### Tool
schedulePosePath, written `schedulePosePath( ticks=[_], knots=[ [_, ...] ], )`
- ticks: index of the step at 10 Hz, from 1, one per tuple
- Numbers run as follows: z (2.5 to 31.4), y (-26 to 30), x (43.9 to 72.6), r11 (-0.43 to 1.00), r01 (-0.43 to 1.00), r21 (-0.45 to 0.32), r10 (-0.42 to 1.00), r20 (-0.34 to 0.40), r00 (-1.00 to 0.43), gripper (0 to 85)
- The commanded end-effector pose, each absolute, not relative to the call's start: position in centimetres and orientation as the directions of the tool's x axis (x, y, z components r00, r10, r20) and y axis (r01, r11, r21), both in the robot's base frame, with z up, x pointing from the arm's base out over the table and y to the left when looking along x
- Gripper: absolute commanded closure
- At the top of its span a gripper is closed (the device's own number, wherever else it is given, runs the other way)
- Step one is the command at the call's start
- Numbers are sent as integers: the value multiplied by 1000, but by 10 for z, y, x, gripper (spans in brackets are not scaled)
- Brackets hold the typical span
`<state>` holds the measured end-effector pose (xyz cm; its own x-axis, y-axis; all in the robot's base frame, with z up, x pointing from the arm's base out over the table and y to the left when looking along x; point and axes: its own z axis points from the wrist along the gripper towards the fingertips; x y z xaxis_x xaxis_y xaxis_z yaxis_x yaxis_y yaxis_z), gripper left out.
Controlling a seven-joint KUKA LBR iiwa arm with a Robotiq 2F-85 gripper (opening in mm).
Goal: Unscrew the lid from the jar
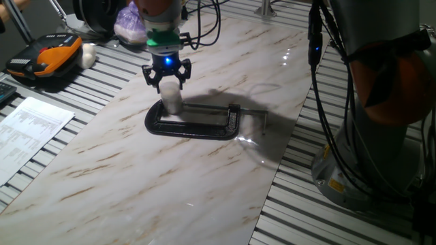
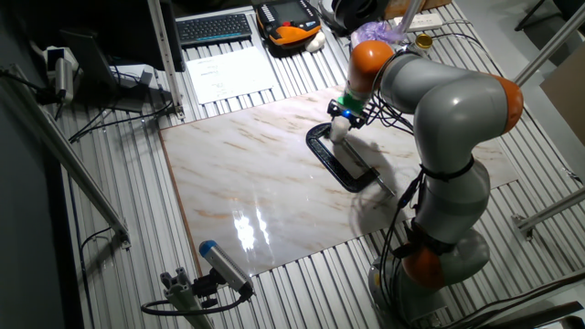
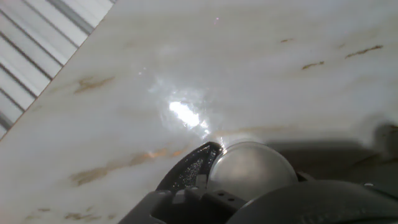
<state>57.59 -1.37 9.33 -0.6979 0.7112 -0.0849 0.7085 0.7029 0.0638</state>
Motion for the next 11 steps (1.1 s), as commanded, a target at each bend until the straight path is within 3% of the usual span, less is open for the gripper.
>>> schedulePosePath(
  ticks=[1,11],
  knots=[
    [94,-14,576,746,664,61,666,-88,-740,850],
    [98,-12,577,915,401,53,404,-72,-912,850]
  ],
)
